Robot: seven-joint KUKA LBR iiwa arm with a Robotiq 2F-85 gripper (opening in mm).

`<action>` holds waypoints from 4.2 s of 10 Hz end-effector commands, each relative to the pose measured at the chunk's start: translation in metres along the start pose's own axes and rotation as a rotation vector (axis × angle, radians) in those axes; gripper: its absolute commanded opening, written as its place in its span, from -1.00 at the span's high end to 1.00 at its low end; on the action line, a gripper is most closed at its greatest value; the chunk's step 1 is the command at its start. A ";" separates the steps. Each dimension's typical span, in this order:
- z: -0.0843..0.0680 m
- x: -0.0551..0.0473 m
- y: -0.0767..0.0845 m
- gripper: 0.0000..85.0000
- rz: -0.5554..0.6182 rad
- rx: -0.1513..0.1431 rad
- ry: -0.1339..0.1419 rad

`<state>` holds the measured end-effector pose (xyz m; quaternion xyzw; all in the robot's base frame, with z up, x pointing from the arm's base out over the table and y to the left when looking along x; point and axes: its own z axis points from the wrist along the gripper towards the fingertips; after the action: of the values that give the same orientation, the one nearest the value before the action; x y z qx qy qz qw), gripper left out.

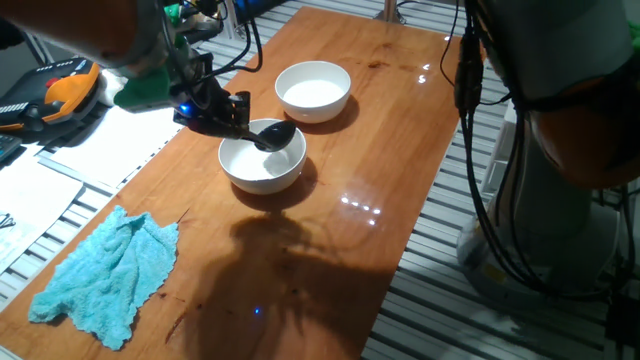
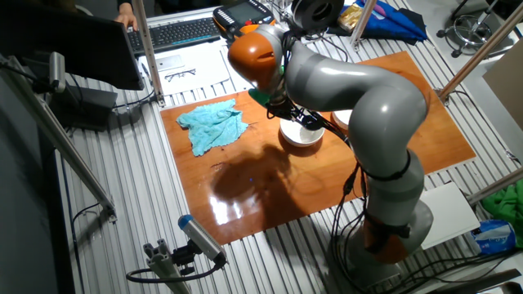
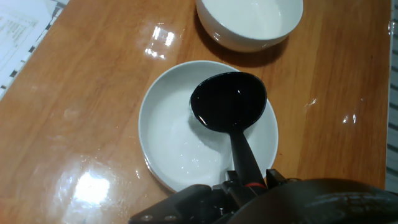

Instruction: Scoop water with a large spoon from one bowl to another

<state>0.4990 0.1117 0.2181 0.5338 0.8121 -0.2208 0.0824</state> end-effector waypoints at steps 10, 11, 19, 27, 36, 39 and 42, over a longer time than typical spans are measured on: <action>0.005 0.002 0.004 1.00 -0.079 0.061 0.025; 0.005 0.002 0.004 1.00 -0.083 0.066 0.021; 0.003 0.002 0.002 1.00 -0.197 0.202 -0.056; 0.004 0.002 0.002 1.00 -0.222 0.236 -0.029; 0.005 0.002 0.005 1.00 -0.269 0.294 -0.044; 0.006 0.002 0.005 1.00 -0.278 0.301 -0.042; 0.007 0.003 0.007 1.00 -0.275 0.283 -0.016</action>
<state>0.5035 0.1132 0.2084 0.4243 0.8363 -0.3465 -0.0196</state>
